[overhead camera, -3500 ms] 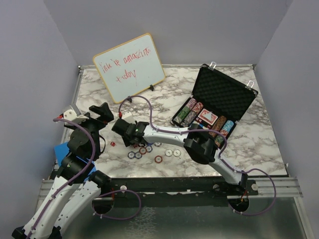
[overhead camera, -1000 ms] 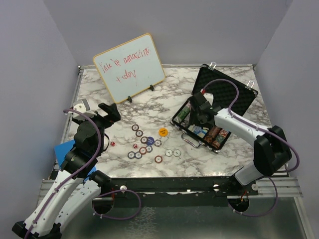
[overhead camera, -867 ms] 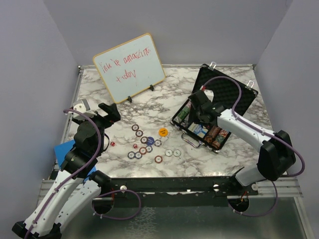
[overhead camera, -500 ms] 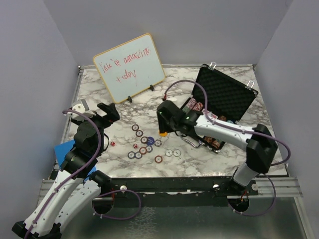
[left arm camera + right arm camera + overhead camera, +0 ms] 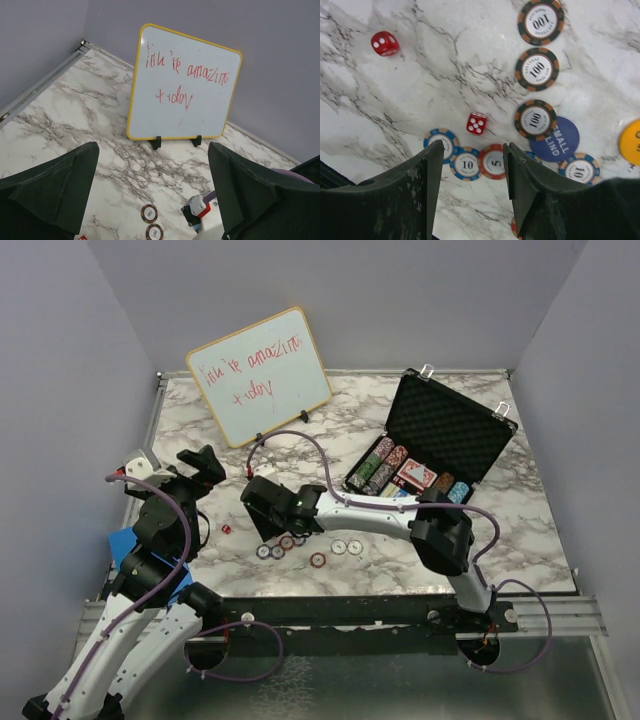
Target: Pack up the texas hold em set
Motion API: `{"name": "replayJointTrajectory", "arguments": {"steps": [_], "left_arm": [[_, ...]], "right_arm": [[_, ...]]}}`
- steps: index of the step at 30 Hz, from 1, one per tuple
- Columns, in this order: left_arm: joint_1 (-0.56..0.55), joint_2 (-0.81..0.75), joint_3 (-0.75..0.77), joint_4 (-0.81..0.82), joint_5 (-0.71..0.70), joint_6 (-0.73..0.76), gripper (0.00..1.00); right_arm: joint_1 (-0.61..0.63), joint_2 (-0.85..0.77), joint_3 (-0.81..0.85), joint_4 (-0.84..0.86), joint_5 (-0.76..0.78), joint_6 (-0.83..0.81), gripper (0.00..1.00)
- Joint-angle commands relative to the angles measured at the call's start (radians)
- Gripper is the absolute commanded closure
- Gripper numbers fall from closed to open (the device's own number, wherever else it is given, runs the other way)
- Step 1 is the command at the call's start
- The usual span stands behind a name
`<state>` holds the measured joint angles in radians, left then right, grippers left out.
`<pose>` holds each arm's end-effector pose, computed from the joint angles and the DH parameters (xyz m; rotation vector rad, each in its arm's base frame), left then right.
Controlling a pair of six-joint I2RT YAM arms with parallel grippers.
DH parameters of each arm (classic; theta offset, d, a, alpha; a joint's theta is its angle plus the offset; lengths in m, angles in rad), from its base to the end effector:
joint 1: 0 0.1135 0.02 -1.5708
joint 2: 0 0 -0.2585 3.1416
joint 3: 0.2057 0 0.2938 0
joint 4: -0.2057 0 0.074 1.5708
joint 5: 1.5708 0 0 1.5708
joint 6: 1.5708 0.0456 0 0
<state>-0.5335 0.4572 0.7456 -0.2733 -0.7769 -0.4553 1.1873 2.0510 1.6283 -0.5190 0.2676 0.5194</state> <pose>0.1482 -0.0504 0.3686 -0.5427 1.4654 -0.1753 0.1967 0.4552 0.1841 -0.7175 2.4028 0.3924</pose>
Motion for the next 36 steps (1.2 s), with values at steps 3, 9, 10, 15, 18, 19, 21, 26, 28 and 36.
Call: {"name": "replayJointTrajectory", "arguments": {"steps": [3, 9, 10, 15, 18, 19, 21, 26, 28, 36], "left_arm": [[-0.002, -0.006, 0.009, -0.010, -0.014, 0.007, 0.01], [-0.001, -0.006, -0.005, -0.003, 0.000, 0.008, 0.01], [-0.002, -0.004, -0.007, -0.004, 0.002, 0.006, 0.01], [-0.002, 0.001, -0.015, 0.003, 0.012, -0.006, 0.01], [-0.002, 0.005, -0.015, 0.003, 0.012, -0.003, 0.01], [-0.002, 0.006, -0.014, 0.003, 0.008, 0.000, 0.01], [-0.002, 0.004, -0.011, 0.001, -0.008, 0.004, 0.01], [-0.002, -0.014, -0.016, 0.014, -0.020, 0.022, 0.01], [-0.002, -0.017, -0.018, 0.013, -0.022, 0.023, 0.01], [-0.002, -0.023, -0.029, 0.005, -0.020, 0.017, 0.01]], "right_arm": [[0.016, 0.107, 0.109, -0.073, 0.006, -0.001, 0.43], [0.018, 0.152, 0.128, -0.085, -0.020, -0.002, 0.46], [0.018, 0.156, 0.129, -0.084, -0.028, -0.002, 0.46], [0.018, 0.177, 0.140, -0.072, -0.045, 0.002, 0.48], [0.018, 0.188, 0.153, -0.071, -0.034, 0.004, 0.51], [0.018, 0.192, 0.159, -0.071, -0.027, 0.005, 0.52], [0.018, 0.200, 0.175, -0.085, -0.006, 0.005, 0.53], [0.018, 0.219, 0.202, -0.094, 0.024, 0.000, 0.56], [0.018, 0.230, 0.215, -0.107, 0.028, 0.005, 0.58], [0.018, 0.263, 0.243, -0.181, 0.076, 0.055, 0.59]]}}
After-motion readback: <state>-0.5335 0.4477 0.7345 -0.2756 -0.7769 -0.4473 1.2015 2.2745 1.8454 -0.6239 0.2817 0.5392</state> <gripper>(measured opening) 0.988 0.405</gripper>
